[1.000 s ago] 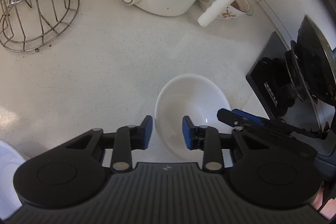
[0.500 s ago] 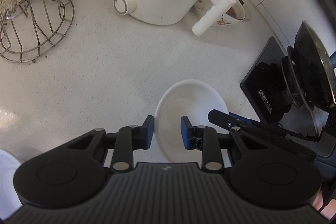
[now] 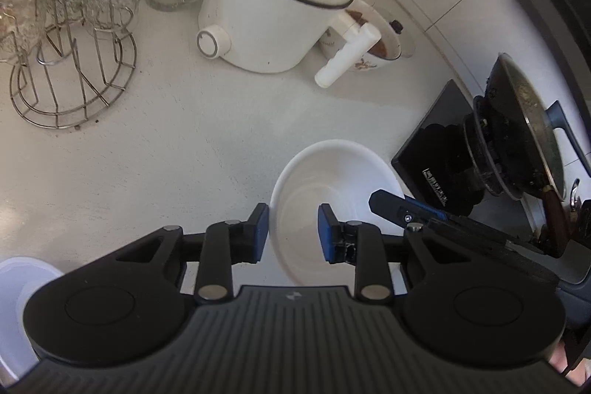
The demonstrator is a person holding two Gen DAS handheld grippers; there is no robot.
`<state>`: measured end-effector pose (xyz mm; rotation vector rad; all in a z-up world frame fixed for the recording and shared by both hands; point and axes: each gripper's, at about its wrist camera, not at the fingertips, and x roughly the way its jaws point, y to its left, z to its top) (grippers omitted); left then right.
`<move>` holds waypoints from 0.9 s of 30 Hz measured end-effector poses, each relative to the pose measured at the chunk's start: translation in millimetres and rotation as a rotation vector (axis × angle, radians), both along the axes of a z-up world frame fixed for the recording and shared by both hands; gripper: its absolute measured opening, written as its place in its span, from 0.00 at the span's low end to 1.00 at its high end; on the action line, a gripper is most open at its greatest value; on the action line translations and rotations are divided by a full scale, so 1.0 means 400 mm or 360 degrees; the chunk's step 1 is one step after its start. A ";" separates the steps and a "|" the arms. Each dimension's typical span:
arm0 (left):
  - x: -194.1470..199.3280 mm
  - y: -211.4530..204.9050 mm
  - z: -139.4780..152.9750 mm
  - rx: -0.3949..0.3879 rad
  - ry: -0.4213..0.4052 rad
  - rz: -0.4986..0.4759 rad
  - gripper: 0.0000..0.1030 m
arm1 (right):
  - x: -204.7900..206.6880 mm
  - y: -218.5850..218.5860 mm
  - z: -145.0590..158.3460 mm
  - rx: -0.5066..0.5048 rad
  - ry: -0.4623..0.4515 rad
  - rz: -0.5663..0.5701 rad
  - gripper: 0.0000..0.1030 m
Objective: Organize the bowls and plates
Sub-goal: 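Close both grippers on the opaque white bowl rim, then lift the white bowl with both grippers and carry it toward the plate stack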
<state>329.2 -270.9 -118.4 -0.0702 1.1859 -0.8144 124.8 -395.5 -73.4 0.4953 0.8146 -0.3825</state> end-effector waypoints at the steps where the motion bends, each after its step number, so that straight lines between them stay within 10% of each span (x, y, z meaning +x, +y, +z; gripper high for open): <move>1: -0.001 0.006 0.007 -0.0004 -0.0005 0.0001 0.31 | -0.003 0.004 0.008 0.0001 -0.0014 -0.0004 0.24; 27: -0.046 0.285 0.136 -0.0044 -0.0129 0.0233 0.32 | 0.010 0.224 0.120 0.0000 -0.0181 0.0155 0.25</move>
